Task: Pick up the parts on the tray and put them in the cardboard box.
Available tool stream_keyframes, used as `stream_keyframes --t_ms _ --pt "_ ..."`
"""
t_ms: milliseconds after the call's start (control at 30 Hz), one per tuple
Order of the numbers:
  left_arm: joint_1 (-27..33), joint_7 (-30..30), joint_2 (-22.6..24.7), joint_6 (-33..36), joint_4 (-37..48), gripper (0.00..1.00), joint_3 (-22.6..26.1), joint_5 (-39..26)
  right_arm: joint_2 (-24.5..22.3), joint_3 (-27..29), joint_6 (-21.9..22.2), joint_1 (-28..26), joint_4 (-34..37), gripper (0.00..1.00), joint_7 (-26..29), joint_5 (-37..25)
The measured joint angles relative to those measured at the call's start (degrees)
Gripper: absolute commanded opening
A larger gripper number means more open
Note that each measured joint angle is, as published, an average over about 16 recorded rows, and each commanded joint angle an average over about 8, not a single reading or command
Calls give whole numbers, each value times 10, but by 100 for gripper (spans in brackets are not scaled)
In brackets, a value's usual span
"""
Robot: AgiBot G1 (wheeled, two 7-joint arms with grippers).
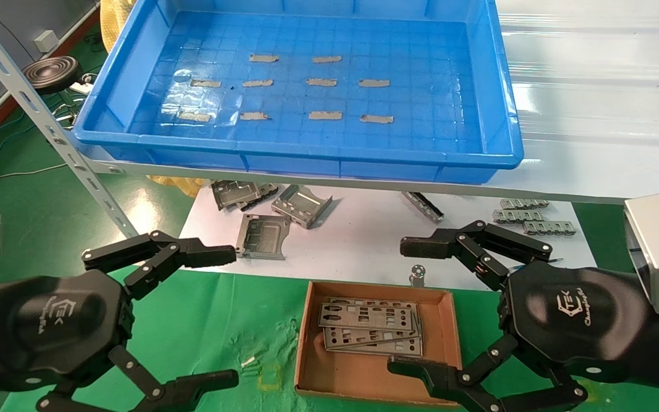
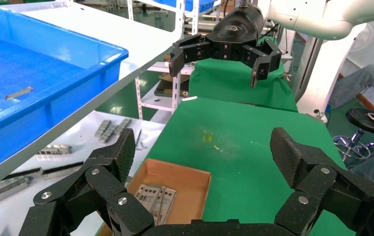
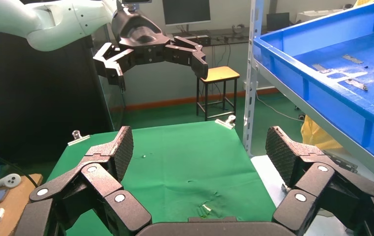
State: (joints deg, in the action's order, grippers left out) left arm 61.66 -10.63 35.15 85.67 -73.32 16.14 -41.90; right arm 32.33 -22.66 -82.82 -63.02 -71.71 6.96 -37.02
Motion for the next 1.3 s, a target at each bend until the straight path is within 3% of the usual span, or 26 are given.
stream_keyframes --t_ms 1300 --pt "0 0 0 0 0 100 0 0 0 0 0 0 0 100 0 0"
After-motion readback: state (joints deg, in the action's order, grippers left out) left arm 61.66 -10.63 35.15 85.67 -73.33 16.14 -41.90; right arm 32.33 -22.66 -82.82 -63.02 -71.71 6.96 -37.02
